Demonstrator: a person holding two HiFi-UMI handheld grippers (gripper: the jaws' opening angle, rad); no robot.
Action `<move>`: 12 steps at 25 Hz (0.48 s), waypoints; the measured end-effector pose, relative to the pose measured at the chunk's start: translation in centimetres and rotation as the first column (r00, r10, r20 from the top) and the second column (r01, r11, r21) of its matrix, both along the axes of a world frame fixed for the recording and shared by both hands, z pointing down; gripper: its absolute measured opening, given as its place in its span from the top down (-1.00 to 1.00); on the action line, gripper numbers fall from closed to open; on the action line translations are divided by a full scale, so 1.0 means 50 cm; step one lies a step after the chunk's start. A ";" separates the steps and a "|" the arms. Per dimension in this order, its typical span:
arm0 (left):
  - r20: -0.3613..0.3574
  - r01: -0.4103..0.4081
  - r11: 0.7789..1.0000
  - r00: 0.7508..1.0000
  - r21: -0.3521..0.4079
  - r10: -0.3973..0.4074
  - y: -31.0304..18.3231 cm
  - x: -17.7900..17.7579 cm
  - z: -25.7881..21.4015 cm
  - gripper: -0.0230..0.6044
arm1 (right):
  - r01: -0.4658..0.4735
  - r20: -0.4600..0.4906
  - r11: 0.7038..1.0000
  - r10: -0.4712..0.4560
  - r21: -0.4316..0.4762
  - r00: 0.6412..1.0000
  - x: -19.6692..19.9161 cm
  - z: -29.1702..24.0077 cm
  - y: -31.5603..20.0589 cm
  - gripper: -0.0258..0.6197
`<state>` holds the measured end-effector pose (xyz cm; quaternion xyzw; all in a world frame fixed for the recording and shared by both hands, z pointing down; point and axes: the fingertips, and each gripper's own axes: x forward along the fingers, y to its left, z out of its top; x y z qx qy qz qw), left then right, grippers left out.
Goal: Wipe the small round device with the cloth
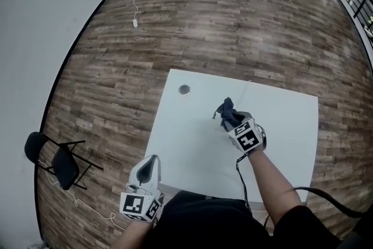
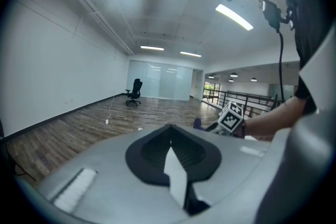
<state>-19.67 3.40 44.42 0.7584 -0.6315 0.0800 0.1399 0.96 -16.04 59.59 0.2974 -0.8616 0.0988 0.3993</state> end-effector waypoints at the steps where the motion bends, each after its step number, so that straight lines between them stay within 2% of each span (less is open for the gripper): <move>1: -0.002 0.002 1.000 1.000 0.000 -0.002 0.004 -0.005 0.003 0.91 | -0.001 0.003 1.000 0.002 -0.018 1.000 -0.008 0.013 0.009 0.56; 4: -0.012 0.029 1.000 1.000 0.000 -0.029 0.019 -0.037 0.004 0.91 | -0.003 0.020 0.998 0.004 -0.059 1.000 -0.044 0.052 0.029 0.56; 6: -0.019 0.051 0.999 0.999 -0.006 -0.051 0.023 -0.053 0.001 0.91 | 0.027 0.007 0.997 -0.026 -0.078 1.000 -0.064 0.066 0.036 0.56; 12: -0.033 0.057 0.998 0.998 -0.010 -0.057 0.024 -0.055 0.003 0.91 | 0.047 -0.017 0.990 -0.050 -0.131 0.999 -0.064 0.079 0.056 0.56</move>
